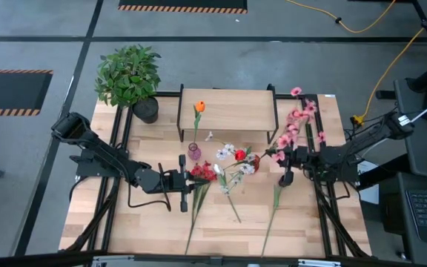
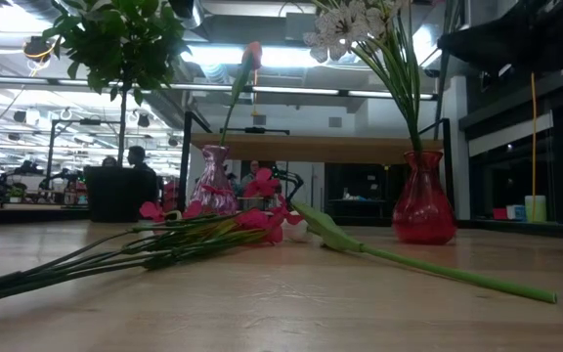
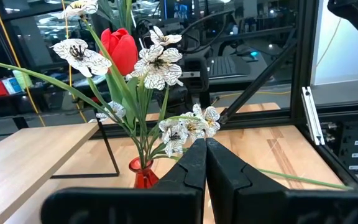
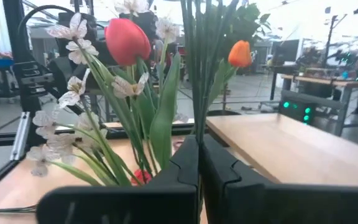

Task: Pick and place flowers into a vace then onto a shelf
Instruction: Put the pink flowers into the red vase

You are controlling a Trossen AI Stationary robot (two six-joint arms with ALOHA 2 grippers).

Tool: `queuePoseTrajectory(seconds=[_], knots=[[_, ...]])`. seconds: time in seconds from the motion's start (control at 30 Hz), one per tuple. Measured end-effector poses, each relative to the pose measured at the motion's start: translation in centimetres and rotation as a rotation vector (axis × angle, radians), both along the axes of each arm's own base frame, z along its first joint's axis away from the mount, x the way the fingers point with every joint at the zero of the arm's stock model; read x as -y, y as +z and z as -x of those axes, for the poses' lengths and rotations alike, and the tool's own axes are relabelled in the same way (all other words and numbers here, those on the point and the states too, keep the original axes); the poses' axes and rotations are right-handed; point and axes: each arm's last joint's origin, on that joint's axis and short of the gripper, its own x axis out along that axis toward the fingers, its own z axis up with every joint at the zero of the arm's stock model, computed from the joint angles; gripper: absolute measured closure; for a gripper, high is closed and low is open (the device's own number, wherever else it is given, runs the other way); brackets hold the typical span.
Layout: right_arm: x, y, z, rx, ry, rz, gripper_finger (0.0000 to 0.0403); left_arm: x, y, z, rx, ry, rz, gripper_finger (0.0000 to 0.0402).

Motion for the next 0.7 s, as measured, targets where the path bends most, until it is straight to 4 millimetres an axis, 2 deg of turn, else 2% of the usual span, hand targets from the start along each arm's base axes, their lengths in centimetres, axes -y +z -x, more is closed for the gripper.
queuePoseTrajectory(seconds=[0.7], knots=[[0.9, -1.7, -1.6, -0.084, -0.067, -0.048, 0.0403, 0.0, 0.0, 0.0, -0.001, 0.0, -0.002, 0.0399]])
